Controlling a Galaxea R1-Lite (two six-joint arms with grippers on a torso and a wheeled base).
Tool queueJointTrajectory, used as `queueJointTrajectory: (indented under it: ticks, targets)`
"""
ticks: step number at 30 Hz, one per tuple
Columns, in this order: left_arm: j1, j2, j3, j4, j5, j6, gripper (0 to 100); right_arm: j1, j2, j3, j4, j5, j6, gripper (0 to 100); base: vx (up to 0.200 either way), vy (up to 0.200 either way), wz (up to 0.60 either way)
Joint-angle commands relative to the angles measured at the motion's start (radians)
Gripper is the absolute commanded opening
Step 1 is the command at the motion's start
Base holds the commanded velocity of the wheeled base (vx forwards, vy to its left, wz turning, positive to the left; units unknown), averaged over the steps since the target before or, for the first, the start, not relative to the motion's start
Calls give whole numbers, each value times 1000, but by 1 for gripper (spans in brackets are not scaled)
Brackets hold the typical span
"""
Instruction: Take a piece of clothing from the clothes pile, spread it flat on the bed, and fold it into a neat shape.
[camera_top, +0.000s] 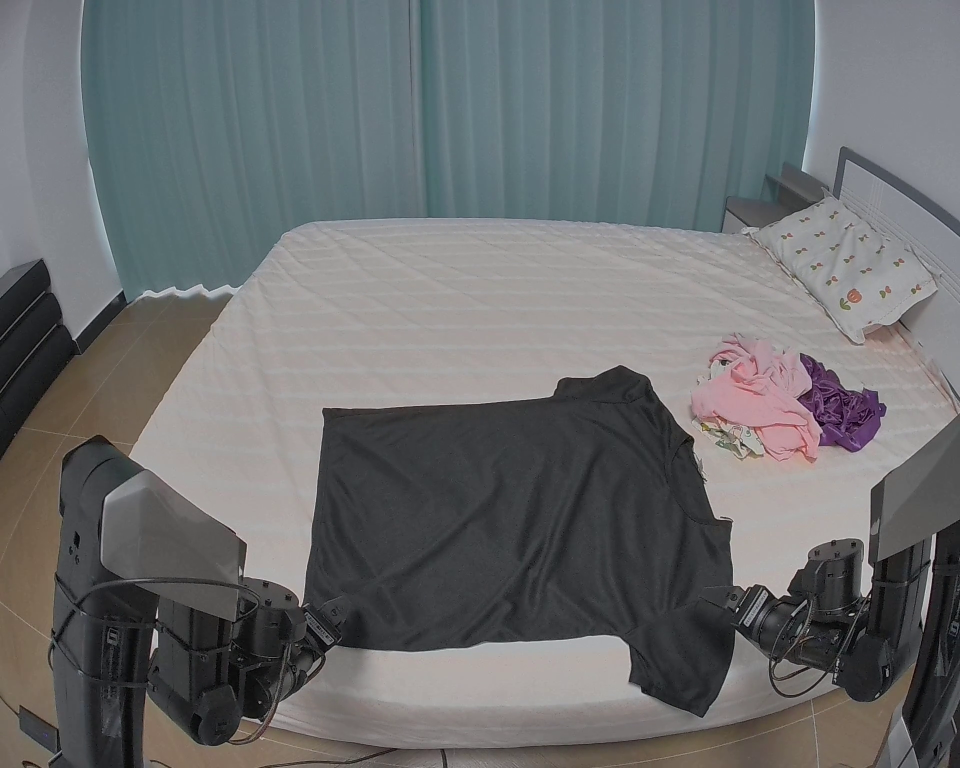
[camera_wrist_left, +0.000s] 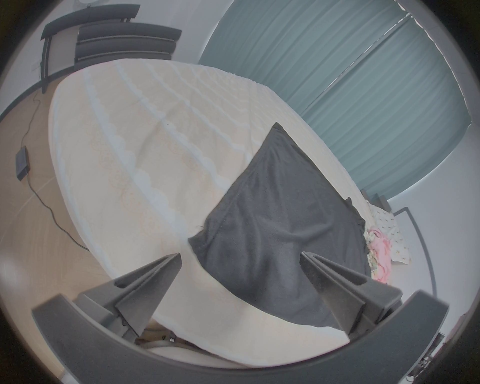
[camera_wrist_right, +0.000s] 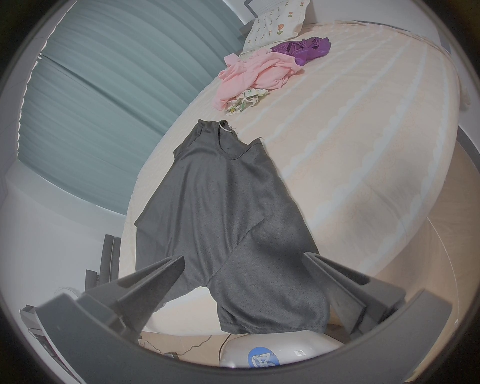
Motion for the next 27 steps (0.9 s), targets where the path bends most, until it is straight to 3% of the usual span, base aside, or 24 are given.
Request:
queueJointTrajectory:
  ticks: [1,9,10,23,27]
  targets:
    - [-12,71,-39,-18,46,16,100,2,10,8,-13,-2,-4,100,0,0,0]
    - [-6,132,-113,-18,112,84,100,19,17,9,-13,-7,-9,100,0,0,0]
    - [-6,132,-113,-18,115,82,0,19,19,9,-13,-7,-9,100,0,0,0]
    - [-15,95,-9,-18,155,26,0,-5,49,21,-13,-10,-67,100,0,0,0]
    - [-15,94,22,-18,155,3,0,-73,51,21,-13,1,-141,100,0,0,0]
